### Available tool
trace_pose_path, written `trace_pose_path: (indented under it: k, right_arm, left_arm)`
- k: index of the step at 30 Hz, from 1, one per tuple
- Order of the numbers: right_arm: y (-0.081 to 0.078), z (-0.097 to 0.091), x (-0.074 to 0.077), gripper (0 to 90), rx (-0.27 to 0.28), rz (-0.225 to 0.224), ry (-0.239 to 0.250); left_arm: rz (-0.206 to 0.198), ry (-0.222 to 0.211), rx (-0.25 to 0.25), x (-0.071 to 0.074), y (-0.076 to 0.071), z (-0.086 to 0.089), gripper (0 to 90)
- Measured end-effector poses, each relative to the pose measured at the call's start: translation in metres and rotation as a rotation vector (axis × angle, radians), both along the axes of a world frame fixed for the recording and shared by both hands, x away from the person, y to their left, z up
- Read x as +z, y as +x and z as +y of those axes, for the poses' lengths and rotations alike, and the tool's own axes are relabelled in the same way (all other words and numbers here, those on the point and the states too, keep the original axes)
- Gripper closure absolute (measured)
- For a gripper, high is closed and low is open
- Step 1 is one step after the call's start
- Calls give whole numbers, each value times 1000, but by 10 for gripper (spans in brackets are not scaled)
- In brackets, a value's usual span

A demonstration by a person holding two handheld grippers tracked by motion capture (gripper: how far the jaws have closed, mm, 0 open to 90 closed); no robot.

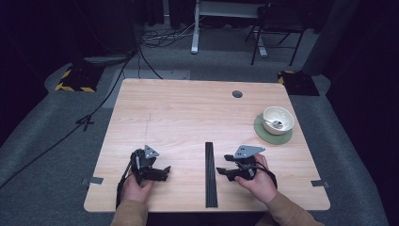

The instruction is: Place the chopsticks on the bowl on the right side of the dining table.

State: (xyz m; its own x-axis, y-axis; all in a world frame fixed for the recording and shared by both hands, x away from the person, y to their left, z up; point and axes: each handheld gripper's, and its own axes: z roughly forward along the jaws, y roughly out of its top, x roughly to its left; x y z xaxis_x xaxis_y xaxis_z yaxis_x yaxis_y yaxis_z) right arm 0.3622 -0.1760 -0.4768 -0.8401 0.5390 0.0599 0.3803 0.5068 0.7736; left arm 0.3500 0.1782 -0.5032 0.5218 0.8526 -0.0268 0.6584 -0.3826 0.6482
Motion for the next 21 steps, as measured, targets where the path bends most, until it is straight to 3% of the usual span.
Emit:
trace_pose_path:
  k: [14, 21]
  right_arm:
    - [-7, 15, -18, 321, 2, -10, -63]
    - [-7, 15, -20, 315, 5, 1, -63]
  left_arm:
    - [-11, -1, 2, -1, 1, 0, 3]
    - [-12, 0, 3, -1, 1, 0, 3]
